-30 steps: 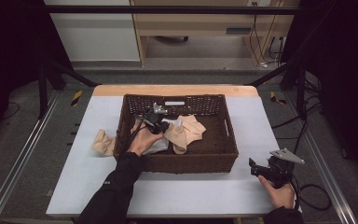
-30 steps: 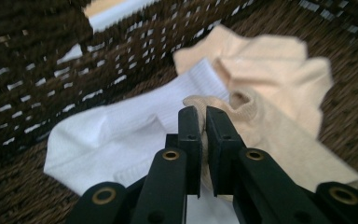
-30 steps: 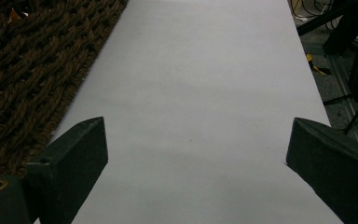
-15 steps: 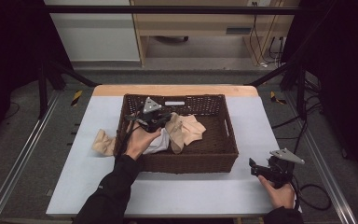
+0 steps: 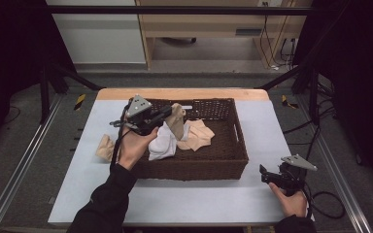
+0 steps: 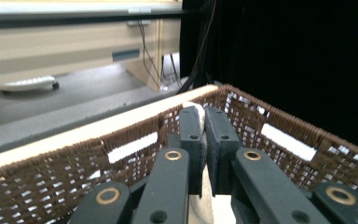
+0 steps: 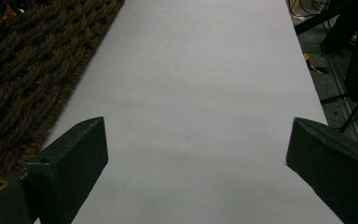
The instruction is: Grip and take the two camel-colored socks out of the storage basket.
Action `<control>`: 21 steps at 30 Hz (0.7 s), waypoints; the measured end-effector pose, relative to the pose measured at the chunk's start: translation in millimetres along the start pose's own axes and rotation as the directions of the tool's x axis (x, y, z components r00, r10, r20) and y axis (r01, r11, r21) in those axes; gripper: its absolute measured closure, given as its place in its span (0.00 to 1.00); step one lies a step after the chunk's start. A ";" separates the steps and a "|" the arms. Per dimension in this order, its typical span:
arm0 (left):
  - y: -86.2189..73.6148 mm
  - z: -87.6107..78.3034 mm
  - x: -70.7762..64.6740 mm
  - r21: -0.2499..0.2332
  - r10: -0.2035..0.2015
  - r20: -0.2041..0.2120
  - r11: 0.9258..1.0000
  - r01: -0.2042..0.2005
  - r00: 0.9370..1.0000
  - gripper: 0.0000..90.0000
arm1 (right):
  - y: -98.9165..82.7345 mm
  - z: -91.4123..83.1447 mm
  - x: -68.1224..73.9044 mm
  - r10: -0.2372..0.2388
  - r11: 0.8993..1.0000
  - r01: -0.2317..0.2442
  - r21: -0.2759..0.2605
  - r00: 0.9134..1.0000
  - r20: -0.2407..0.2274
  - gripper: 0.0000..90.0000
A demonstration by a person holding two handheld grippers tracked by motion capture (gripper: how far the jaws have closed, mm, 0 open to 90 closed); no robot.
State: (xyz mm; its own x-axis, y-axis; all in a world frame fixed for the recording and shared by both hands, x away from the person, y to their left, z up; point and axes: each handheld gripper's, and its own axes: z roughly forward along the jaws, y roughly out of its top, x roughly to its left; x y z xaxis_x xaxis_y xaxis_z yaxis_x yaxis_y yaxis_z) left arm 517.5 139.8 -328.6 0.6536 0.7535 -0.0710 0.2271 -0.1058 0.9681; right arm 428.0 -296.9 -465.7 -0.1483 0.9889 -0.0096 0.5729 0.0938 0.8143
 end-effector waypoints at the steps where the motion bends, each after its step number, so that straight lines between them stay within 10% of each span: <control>1: 2.3 -3.6 -0.1 -0.009 0.001 0.000 1.000 -0.001 1.000 0.95 | 0.0 0.0 0.0 0.000 1.000 0.000 0.001 1.000 0.001 0.06; 21: 40.7 -87.3 17.1 -0.180 -0.002 -0.065 0.984 -0.009 0.998 0.95 | -0.3 -0.3 0.3 0.002 1.000 -0.002 0.006 1.000 0.007 0.06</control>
State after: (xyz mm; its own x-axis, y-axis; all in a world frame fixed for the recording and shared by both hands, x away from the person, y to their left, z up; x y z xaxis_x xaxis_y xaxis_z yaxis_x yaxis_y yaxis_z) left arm 474.8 205.0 -269.4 0.6046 0.7945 -0.0575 0.0874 0.0056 0.9962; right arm 427.5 -296.6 -465.7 -0.1414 0.9899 -0.0119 0.5778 0.0923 0.8109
